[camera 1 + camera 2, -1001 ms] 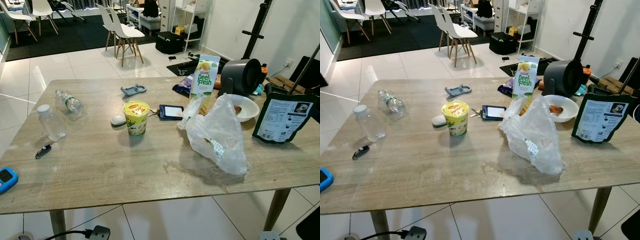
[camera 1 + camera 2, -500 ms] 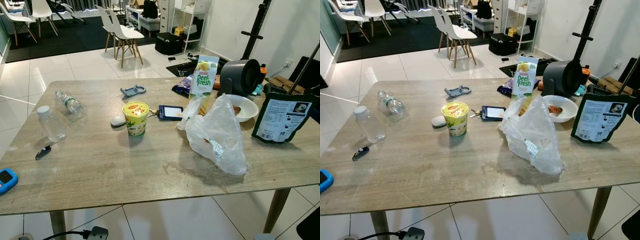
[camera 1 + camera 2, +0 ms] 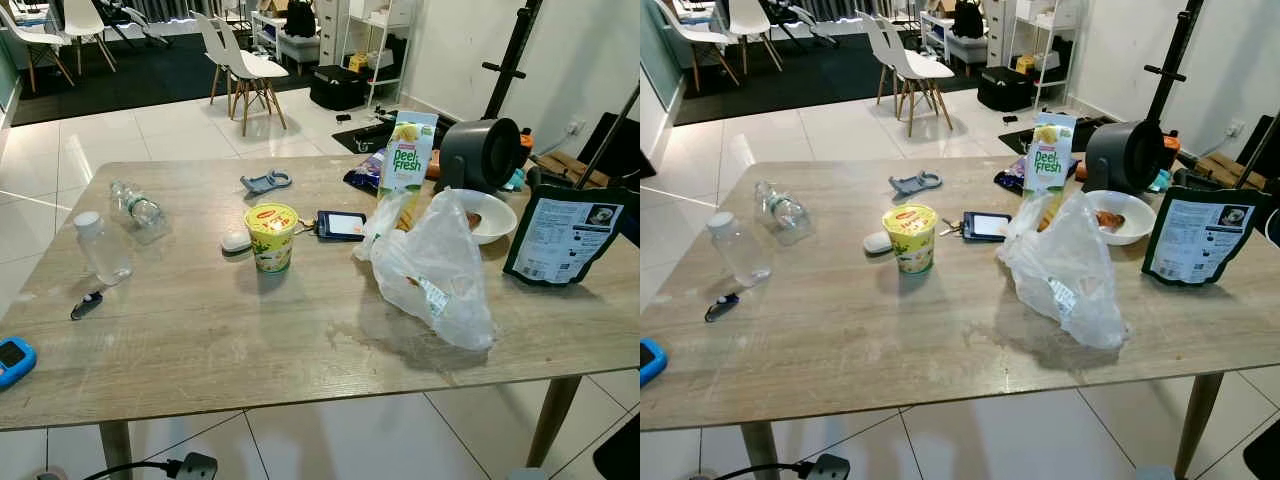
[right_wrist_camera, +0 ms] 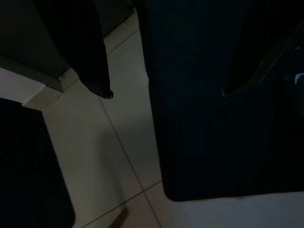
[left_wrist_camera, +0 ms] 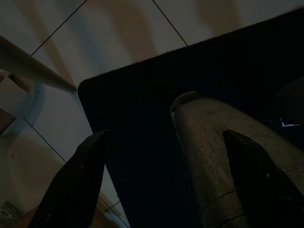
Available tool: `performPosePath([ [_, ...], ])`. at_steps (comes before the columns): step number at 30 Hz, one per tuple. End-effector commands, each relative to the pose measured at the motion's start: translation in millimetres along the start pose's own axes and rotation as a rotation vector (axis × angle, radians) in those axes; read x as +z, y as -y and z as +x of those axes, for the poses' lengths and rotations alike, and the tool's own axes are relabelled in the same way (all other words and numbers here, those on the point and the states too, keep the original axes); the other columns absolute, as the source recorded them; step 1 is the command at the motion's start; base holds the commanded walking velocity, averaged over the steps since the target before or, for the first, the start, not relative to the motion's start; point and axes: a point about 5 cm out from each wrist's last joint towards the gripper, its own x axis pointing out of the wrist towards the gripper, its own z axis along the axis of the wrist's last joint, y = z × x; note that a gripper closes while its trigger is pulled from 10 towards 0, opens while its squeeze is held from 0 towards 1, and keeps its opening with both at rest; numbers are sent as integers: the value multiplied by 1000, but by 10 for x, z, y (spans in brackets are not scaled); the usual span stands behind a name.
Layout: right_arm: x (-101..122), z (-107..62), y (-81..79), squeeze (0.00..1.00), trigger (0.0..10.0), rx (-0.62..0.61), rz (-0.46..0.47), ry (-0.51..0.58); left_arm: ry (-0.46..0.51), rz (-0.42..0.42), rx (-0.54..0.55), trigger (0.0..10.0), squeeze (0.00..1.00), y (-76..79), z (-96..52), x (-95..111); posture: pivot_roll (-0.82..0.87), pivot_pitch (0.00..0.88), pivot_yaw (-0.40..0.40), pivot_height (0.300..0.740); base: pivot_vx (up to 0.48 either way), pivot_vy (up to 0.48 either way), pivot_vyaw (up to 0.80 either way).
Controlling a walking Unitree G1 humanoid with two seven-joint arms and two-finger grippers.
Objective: Restocking fridge
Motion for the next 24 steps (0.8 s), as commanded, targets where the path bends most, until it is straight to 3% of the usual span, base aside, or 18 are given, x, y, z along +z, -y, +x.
performPosePath([
  [1, -23, -6, -60, 0, 10000, 29, -25, -10, -161, 11, -23, 10000, 0, 45, -55, -353, 70, 0, -18, 740, 0, 0, 0],
  [19, -40, -12, -120, 0, 10000, 80, -25, -23, -162, 9, -30, 10000, 0, 62, -55, -361, 70, 0, -18, 740, 0, 0, 0],
  [24, -98, -24, -183, 0, 10000, 107, -118, -52, -156, 16, -36, 10000, 0, 76, -48, -342, 73, 0, -19, 740, 0, 0, -461],
])
